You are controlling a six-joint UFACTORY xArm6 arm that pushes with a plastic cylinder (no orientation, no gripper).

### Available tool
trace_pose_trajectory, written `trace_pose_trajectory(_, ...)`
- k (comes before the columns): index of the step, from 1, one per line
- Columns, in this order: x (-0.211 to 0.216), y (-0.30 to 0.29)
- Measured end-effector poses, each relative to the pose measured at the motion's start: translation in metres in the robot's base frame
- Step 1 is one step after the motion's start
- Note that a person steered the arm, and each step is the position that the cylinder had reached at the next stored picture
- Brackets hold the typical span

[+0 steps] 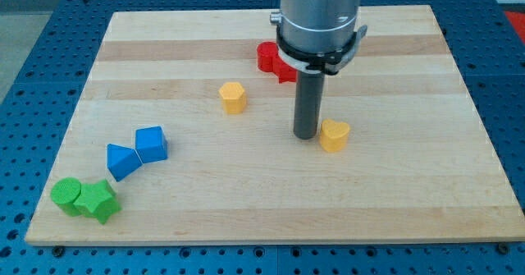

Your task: Move the yellow heart towards the center right of the board

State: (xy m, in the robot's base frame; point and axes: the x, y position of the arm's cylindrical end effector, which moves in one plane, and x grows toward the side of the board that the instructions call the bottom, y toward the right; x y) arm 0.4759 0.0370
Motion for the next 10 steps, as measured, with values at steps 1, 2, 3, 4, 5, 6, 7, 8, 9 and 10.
trace_pose_trajectory(1, 0.009, -0.004)
trace_pose_trajectory(2, 0.012, 0.013)
trace_pose_trajectory(3, 0.012, 0.043)
trace_pose_trajectory(4, 0.012, 0.071)
trace_pose_trajectory(5, 0.024, 0.074)
trace_pose_trajectory(6, 0.031, 0.082)
trace_pose_trajectory(7, 0.029, 0.112)
trace_pose_trajectory(8, 0.014, 0.145)
trace_pose_trajectory(9, 0.002, 0.175)
trace_pose_trajectory(10, 0.002, 0.182)
